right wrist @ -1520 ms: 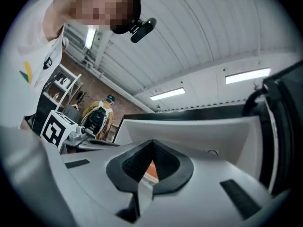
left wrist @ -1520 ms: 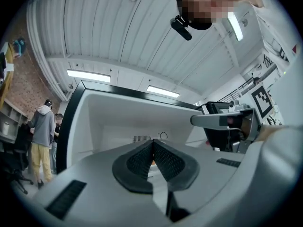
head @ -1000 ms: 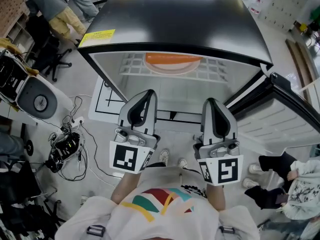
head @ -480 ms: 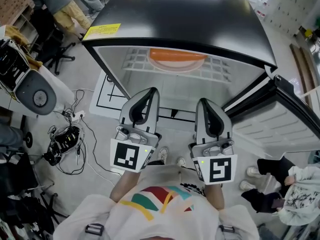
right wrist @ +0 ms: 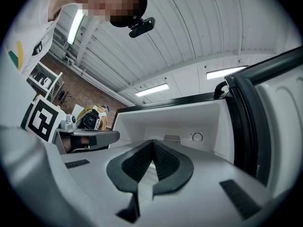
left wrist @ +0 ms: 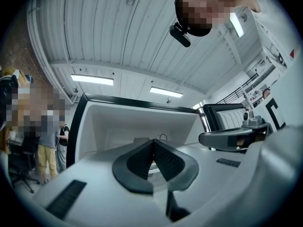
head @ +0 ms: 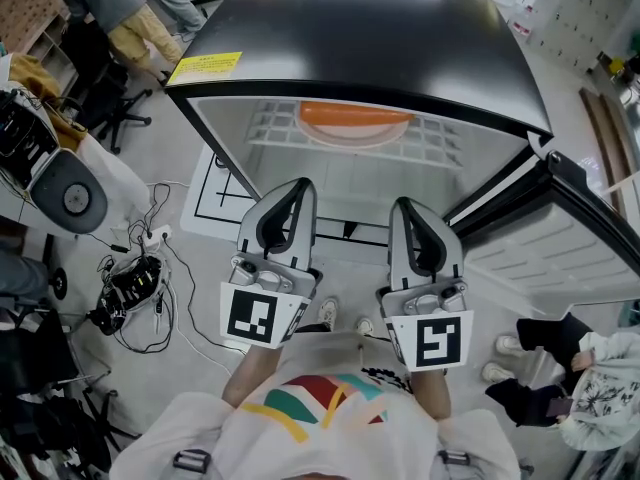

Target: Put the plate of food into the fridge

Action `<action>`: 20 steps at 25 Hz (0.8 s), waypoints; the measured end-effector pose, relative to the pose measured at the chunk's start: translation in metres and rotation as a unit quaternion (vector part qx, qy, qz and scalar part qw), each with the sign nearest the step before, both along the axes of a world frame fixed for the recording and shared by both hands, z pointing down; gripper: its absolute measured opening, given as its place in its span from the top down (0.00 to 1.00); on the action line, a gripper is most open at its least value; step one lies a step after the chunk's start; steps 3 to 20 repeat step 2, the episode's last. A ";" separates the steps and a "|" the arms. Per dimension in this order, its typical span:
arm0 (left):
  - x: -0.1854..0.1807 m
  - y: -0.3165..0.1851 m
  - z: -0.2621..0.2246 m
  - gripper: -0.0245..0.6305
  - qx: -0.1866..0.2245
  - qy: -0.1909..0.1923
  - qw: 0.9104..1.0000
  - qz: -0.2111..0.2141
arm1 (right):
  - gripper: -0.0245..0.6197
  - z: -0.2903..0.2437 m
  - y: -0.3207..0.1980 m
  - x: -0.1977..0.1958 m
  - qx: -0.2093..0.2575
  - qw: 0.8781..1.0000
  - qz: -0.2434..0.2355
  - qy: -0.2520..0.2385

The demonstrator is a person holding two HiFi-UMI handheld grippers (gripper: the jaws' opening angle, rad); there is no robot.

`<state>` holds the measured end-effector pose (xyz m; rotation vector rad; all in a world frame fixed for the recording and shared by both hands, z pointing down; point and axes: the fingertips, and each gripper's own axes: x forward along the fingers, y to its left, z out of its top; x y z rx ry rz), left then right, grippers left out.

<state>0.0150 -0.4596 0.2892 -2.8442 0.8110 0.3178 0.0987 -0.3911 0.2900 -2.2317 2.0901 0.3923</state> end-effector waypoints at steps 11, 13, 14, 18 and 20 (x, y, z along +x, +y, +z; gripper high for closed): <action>-0.001 -0.001 0.000 0.95 0.000 0.001 1.000 -0.001 | 0.96 -0.001 0.000 -0.003 0.000 1.000 -0.003 0.004; -0.001 -0.001 0.000 0.95 0.000 0.001 1.000 -0.001 | 0.96 -0.001 0.000 -0.003 0.000 1.000 -0.003 0.004; -0.001 -0.001 0.000 0.95 0.000 0.001 1.000 -0.001 | 0.96 -0.001 0.000 -0.003 0.000 1.000 -0.003 0.004; -0.001 -0.001 0.000 0.95 0.000 0.001 1.000 -0.001 | 0.96 -0.001 0.000 -0.003 0.000 1.000 -0.003 0.004; -0.001 -0.001 0.000 0.95 0.000 0.001 1.000 -0.001 | 0.96 -0.001 0.000 -0.003 0.000 1.000 -0.003 0.004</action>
